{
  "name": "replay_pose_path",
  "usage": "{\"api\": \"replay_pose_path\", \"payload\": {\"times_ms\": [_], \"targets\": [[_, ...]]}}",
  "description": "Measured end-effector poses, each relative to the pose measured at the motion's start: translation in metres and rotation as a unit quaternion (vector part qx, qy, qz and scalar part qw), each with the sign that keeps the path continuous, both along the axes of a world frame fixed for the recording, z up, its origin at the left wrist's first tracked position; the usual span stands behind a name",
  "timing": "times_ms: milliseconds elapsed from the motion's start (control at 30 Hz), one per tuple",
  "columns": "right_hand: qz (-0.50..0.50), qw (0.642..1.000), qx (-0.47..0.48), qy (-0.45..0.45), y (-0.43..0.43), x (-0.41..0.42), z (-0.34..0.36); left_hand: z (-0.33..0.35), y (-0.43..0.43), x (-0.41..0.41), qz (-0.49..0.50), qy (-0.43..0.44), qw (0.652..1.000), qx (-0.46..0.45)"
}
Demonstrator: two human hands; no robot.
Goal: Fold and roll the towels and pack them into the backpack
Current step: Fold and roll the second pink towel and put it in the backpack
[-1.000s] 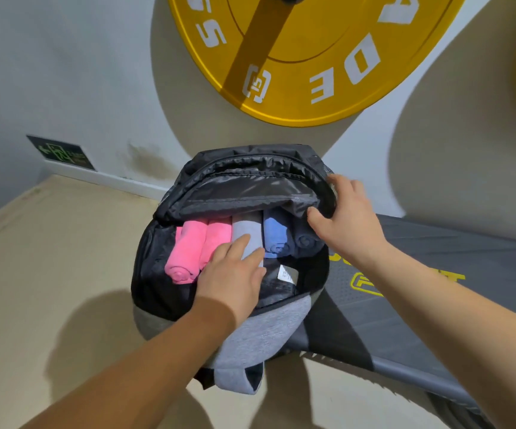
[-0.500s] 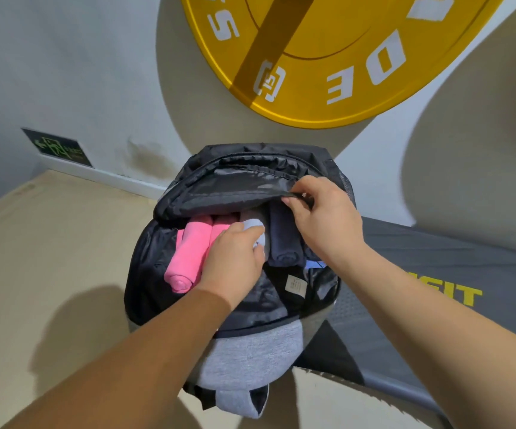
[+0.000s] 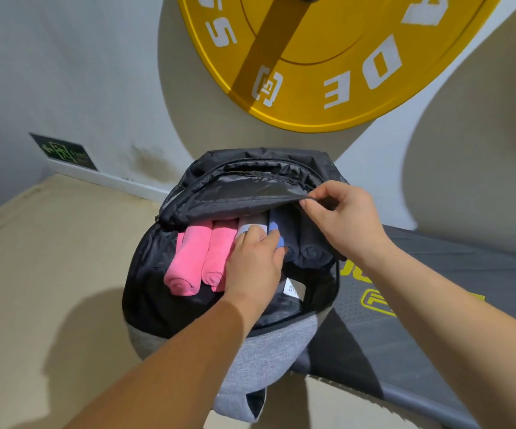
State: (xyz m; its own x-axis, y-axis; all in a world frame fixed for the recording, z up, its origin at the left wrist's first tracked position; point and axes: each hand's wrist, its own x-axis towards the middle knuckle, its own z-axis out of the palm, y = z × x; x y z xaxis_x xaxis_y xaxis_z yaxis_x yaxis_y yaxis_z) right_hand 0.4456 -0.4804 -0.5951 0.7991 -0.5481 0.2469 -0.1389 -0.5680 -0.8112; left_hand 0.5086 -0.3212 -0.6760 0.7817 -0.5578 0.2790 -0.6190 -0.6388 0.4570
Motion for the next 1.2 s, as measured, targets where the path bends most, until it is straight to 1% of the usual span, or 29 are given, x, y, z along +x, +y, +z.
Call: {"api": "replay_pose_path", "payload": {"times_ms": [67, 133, 233, 333, 400, 467, 567, 600, 633, 700, 767, 833, 900, 1000, 1033, 1100, 1200], "targets": [[-0.009, 0.999, -0.041, 0.010, 0.002, 0.003, -0.002, 0.007, 0.012, -0.006, -0.011, -0.007, 1.000, -0.019], [0.009, 0.993, -0.109, 0.040, 0.010, 0.003, -0.006, 0.013, 0.037, -0.009, 0.001, -0.044, 0.999, -0.017], [0.055, 0.974, -0.199, 0.088, 0.029, 0.003, -0.005, 0.013, 0.080, 0.004, 0.076, -0.072, 0.992, 0.069], [0.073, 0.957, -0.265, 0.095, 0.049, 0.013, -0.007, 0.006, 0.105, 0.013, 0.089, -0.088, 0.980, 0.154], [0.067, 0.945, -0.304, 0.098, 0.059, 0.024, -0.011, 0.001, 0.109, 0.013, 0.094, -0.071, 0.982, 0.148], [0.055, 0.929, -0.347, 0.113, 0.065, 0.035, -0.014, -0.001, 0.109, 0.010, 0.097, -0.019, 0.987, 0.126], [0.038, 0.902, -0.408, 0.136, 0.069, 0.045, -0.019, -0.004, 0.105, 0.008, 0.088, -0.023, 0.987, 0.131], [0.033, 0.902, -0.408, 0.137, 0.069, 0.047, -0.019, -0.004, 0.104, 0.010, 0.088, -0.020, 0.989, 0.120], [0.028, 0.912, -0.389, 0.130, 0.070, 0.048, -0.017, -0.004, 0.103, 0.014, 0.088, -0.017, 0.991, 0.103], [0.006, 0.943, -0.317, 0.101, 0.071, 0.051, -0.010, -0.004, 0.103, 0.027, 0.083, -0.027, 0.994, 0.065], [-0.019, 0.962, -0.260, 0.078, 0.071, 0.053, -0.001, -0.005, 0.101, 0.049, 0.065, -0.044, 0.997, 0.027], [-0.023, 0.967, -0.242, 0.081, 0.069, 0.053, 0.005, -0.004, 0.094, 0.073, 0.038, -0.031, 0.999, -0.012], [-0.014, 0.969, -0.228, 0.096, 0.066, 0.052, 0.008, -0.002, 0.087, 0.086, 0.033, 0.000, 0.998, -0.045], [-0.010, 0.974, -0.198, 0.111, 0.066, 0.050, 0.008, -0.008, 0.091, 0.073, 0.102, 0.021, 0.991, -0.088], [-0.010, 0.974, -0.194, 0.115, 0.066, 0.049, 0.008, -0.010, 0.096, 0.064, 0.137, 0.022, 0.986, -0.093], [-0.008, 0.975, -0.188, 0.119, 0.068, 0.050, 0.009, -0.012, 0.104, 0.051, 0.185, 0.033, 0.980, -0.066], [-0.010, 0.977, -0.180, 0.117, 0.071, 0.053, 0.009, -0.013, 0.096, 0.047, 0.174, 0.049, 0.983, 0.011]]}}
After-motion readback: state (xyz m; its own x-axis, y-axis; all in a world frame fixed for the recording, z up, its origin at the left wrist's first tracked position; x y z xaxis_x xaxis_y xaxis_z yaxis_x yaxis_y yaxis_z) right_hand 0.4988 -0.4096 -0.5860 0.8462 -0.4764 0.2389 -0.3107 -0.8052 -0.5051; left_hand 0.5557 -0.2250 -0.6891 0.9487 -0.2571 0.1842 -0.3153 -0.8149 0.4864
